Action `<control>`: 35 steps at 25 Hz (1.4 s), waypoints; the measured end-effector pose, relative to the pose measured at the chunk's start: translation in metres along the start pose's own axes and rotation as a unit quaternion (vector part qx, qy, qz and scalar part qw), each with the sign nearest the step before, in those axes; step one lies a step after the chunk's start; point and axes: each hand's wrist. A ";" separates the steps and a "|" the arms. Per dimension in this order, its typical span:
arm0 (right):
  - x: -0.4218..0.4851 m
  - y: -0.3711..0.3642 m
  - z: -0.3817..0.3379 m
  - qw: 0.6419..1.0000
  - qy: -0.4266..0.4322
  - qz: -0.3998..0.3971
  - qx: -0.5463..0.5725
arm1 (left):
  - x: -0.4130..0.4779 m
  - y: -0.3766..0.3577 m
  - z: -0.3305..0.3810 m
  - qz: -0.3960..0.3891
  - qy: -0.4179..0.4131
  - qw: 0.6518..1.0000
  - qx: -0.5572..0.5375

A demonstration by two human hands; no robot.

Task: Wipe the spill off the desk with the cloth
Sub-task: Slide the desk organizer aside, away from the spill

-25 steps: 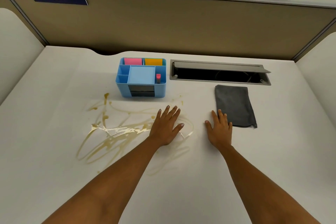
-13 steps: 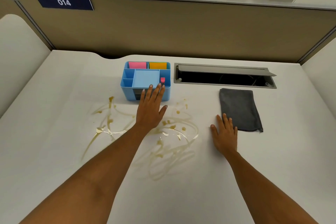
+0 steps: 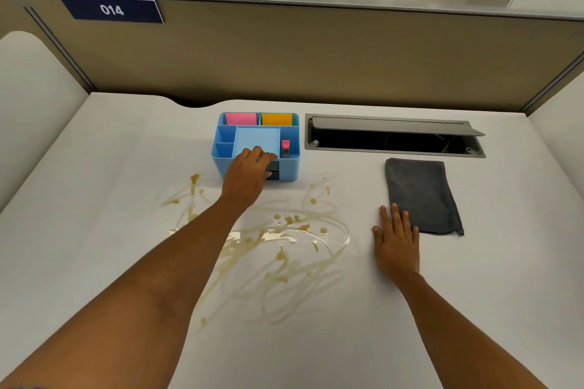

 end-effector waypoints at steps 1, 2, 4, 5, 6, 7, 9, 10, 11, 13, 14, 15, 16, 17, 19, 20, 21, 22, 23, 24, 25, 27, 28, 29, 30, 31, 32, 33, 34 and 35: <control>0.000 -0.001 0.000 1.000 -0.001 0.001 -0.006 | 0.003 0.001 0.000 0.011 0.008 1.000 -0.005; -0.001 -0.002 -0.001 1.000 -0.002 0.002 -0.009 | 0.006 0.001 0.000 0.023 0.018 1.000 -0.011; -0.003 -0.004 -0.002 1.000 -0.008 -0.001 -0.011 | 0.012 0.003 0.000 0.039 0.034 0.998 -0.025; -0.003 -0.004 -0.002 1.000 -0.011 -0.004 -0.011 | 0.015 0.004 0.000 0.039 0.033 0.998 -0.027; -0.003 -0.004 -0.002 1.000 -0.015 -0.009 -0.010 | 0.017 0.005 0.000 0.036 0.027 0.999 -0.025; -0.002 -0.004 -0.003 1.000 -0.018 -0.014 -0.009 | 0.018 0.006 -0.001 0.033 0.020 0.999 -0.021; -0.001 -0.003 -0.003 0.999 -0.021 -0.021 -0.011 | 0.019 0.009 -0.004 0.036 0.012 0.999 -0.015; -0.001 -0.003 -0.003 0.999 -0.021 -0.023 -0.013 | 0.019 0.012 -0.006 0.039 0.011 0.999 -0.012; -0.001 -0.003 -0.004 0.999 -0.020 -0.024 -0.015 | 0.019 0.014 -0.008 0.040 0.010 0.999 -0.008; -0.001 -0.001 -0.004 0.999 -0.020 -0.029 -0.013 | 0.016 0.020 -0.014 0.041 0.012 0.999 -0.004; -0.001 -0.001 -0.004 0.999 -0.019 -0.031 -0.011 | 0.015 0.023 -0.017 0.042 0.015 0.999 -0.003; -0.002 -0.001 -0.004 0.999 -0.018 -0.032 -0.011 | 0.013 0.027 -0.022 0.046 0.020 0.999 -0.004; -0.002 -0.001 -0.004 0.999 -0.018 -0.034 -0.012 | 0.011 0.032 -0.027 0.051 0.025 0.998 -0.004; -0.001 0.000 -0.004 0.999 -0.019 -0.038 -0.013 | 0.008 0.037 -0.034 0.057 0.031 0.998 -0.002; 0.000 0.000 -0.004 0.999 -0.017 -0.043 -0.016 | -0.001 0.051 -0.052 0.068 0.042 0.997 0.008; 0.000 0.001 -0.004 0.999 -0.015 -0.044 -0.018 | -0.007 0.057 -0.062 0.071 0.050 0.996 0.017; 0.000 0.001 -0.003 0.999 -0.014 -0.047 -0.016 | -0.013 0.064 -0.072 0.072 0.059 0.995 0.027; 0.000 0.002 -0.004 0.999 -0.011 -0.050 -0.014 | -0.021 0.071 -0.083 0.072 0.071 0.994 0.037; 0.000 0.002 -0.004 0.999 -0.009 -0.052 -0.012 | -0.029 0.078 -0.094 0.072 0.085 0.993 0.046; 0.000 0.002 -0.003 0.999 -0.010 -0.051 -0.010 | -0.037 0.084 -0.104 0.072 0.096 0.991 0.054; 0.000 0.002 -0.002 0.999 -0.009 -0.049 -0.010 | -0.046 0.091 -0.114 0.073 0.106 0.990 0.061; 0.000 0.002 -0.001 0.999 -0.006 -0.048 -0.005 | -0.064 0.103 -0.135 0.078 0.124 0.987 0.073; 0.001 0.001 -0.001 0.999 -0.004 -0.047 -0.004 | -0.073 0.109 -0.145 0.081 0.138 0.984 0.078; 0.001 0.000 0.000 0.999 -0.001 -0.045 -0.004 | -0.082 0.114 -0.155 0.083 0.155 0.981 0.082; 0.002 0.000 0.000 0.999 0.001 -0.044 -0.007 | -0.090 0.119 -0.165 0.083 0.172 0.978 0.086; 0.002 -0.001 0.001 0.999 0.001 -0.041 -0.008 | -0.098 0.122 -0.175 0.083 0.187 0.975 0.090; 0.003 -0.001 0.003 0.999 0.000 -0.039 -0.009 | -0.105 0.125 -0.183 0.084 0.199 0.972 0.093; 0.004 -0.002 0.004 0.999 -0.001 -0.036 -0.011 | -0.111 0.127 -0.191 0.085 0.211 0.969 0.097; 0.004 -0.004 0.005 0.999 -0.002 -0.035 -0.013 | -0.118 0.130 -0.199 0.085 0.221 0.966 0.101; 0.005 -0.005 0.005 0.999 -0.003 -0.033 -0.015 | -0.124 0.132 -0.206 0.085 0.229 0.964 0.106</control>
Point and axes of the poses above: each hand's wrist, its own x-axis towards the middle knuckle, its own y-axis out of the back of the hand, z = x × y, and after that the axes turned 7 degrees about -y, right-handed
